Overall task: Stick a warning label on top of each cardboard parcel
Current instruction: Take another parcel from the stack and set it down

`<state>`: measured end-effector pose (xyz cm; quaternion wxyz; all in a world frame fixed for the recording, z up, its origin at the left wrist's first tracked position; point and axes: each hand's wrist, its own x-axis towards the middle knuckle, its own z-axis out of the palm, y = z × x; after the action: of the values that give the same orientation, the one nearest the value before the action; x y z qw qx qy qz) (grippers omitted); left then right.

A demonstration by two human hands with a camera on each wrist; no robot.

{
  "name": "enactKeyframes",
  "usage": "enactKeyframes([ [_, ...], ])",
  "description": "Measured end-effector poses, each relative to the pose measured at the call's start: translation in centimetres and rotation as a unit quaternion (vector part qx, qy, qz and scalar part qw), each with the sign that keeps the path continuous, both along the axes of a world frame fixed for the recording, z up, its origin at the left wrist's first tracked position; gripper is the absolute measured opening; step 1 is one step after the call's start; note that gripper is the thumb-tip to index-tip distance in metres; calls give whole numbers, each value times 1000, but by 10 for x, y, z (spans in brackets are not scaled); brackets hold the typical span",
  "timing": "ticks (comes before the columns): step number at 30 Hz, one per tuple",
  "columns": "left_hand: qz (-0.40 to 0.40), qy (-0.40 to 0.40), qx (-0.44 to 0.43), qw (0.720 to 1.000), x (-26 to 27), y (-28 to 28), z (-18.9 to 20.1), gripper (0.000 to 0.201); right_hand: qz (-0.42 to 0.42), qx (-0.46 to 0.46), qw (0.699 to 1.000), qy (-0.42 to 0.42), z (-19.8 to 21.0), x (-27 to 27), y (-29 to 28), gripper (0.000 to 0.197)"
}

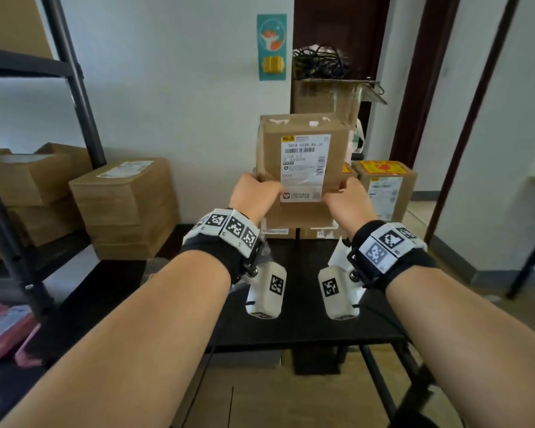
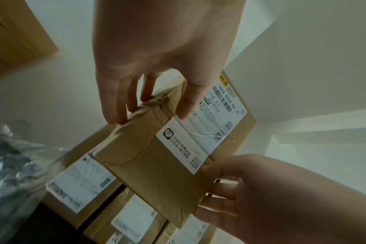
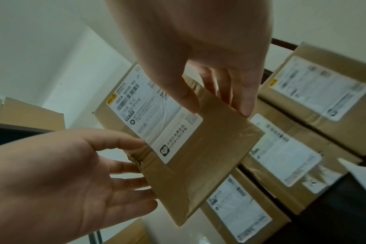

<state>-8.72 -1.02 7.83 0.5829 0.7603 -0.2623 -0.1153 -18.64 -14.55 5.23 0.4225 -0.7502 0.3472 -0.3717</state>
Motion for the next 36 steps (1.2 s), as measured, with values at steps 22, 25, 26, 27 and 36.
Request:
enactKeyframes([
  [22, -93, 40, 184, 978, -3, -48, -80, 24, -12, 99, 977, 190, -85, -10, -36, 45],
  [25, -87, 23, 199, 976, -1, -50, -75, 25, -16, 98, 979, 180, -81, -9, -33, 42],
  [26, -86, 17, 201, 976, 0, -50, -74, 26, -18, 94, 981, 168, -79, -8, -32, 43],
  [27, -86, 9, 199, 976, 0, -49, -72, 25, -20, 86, 984, 152, -78, -9, -30, 44],
  [36, -15, -49, 143, 988, 21, -27, -56, 21, -109, -37, 992, -45, -43, -20, 0, 18],
])
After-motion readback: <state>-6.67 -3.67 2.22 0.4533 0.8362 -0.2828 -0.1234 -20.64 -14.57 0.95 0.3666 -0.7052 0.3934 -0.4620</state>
